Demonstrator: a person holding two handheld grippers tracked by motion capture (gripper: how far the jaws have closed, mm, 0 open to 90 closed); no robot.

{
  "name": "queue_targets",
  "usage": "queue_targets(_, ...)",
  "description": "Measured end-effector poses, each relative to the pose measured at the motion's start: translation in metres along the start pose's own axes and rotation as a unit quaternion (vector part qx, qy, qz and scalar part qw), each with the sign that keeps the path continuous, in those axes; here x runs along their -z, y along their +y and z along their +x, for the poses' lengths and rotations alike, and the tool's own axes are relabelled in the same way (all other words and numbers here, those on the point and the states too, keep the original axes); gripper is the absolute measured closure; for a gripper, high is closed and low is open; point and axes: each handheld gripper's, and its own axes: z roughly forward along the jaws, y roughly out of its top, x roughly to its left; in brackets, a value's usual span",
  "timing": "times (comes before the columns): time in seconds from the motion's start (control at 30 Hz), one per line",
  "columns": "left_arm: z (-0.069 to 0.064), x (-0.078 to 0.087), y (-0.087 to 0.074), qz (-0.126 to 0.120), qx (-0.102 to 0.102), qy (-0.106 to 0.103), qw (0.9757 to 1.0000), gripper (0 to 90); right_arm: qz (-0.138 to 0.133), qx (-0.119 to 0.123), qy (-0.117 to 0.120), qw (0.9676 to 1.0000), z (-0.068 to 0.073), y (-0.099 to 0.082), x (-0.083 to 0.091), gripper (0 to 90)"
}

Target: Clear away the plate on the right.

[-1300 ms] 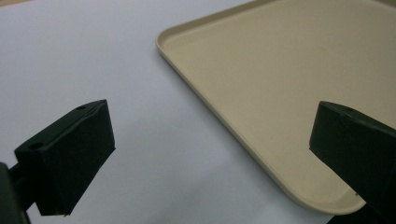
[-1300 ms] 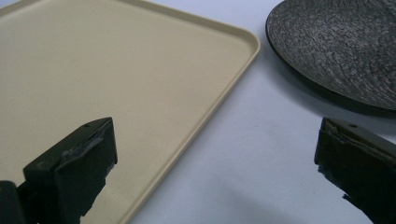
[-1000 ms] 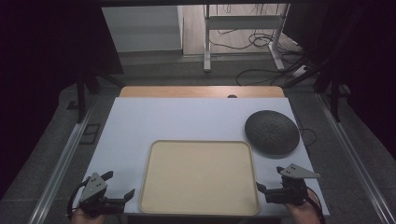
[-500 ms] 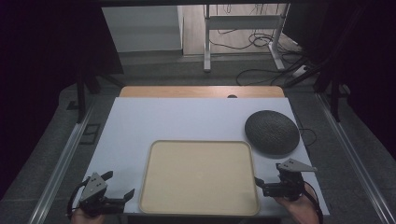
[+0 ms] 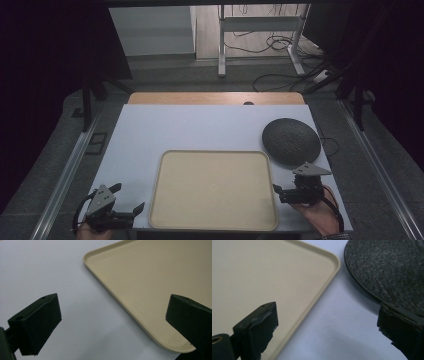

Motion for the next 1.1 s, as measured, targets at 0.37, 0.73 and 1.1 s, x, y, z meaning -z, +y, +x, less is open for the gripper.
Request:
queue_targets(0.37,0.000,0.000,0.000,0.002,-0.002,0.001,1.0000,0.0,0.028,0.035,-0.048,0.9978,-0.013,0.001,-0.011,16.0)
queue_targets(0.73,0.000,0.000,0.000,0.002,-0.001,0.004,1.0000,0.0,0.051,0.093,-0.094,0.9899,-0.018,0.006,-0.023,24.1)
queue_targets(1.1,0.001,0.000,0.000,0.003,-0.003,0.006,1.0000,0.0,0.065,0.155,-0.136,0.9763,-0.021,0.008,-0.033,29.7)
